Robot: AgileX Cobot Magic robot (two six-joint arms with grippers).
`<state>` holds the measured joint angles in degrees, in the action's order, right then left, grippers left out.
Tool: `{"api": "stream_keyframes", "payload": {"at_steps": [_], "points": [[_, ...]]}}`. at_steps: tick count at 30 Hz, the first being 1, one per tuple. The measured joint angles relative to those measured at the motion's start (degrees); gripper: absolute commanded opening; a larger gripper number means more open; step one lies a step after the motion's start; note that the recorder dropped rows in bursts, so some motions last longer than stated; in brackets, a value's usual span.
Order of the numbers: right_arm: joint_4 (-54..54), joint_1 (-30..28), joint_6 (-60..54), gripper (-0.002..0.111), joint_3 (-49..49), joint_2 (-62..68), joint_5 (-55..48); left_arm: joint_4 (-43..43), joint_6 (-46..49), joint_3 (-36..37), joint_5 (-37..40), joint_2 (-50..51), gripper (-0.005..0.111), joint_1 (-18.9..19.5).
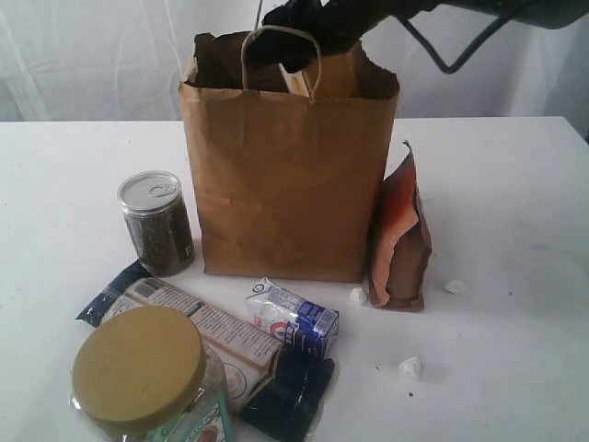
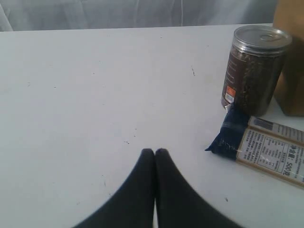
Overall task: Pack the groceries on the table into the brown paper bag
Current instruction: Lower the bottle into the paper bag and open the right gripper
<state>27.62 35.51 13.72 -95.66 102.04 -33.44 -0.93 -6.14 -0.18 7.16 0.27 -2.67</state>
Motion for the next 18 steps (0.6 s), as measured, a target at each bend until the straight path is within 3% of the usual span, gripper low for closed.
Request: {"api": "stream_keyframes", "payload": {"at_steps": [7, 14, 18], "points": [[0.00, 0.00, 1.37, 0.026, 0.00, 1.69, -0.58, 0.00, 0.00, 0.00, 0.00, 0.00, 0.000, 0.00], [0.00, 0.00, 1.62, 0.038, 0.00, 1.83, -4.00, 0.00, 0.00, 0.00, 0.00, 0.00, 0.000, 0.00], [0.00, 0.00, 1.62, 0.051, 0.00, 1.94, -6.33, 0.00, 0.00, 0.00, 0.00, 0.00, 0.000, 0.00]]}}
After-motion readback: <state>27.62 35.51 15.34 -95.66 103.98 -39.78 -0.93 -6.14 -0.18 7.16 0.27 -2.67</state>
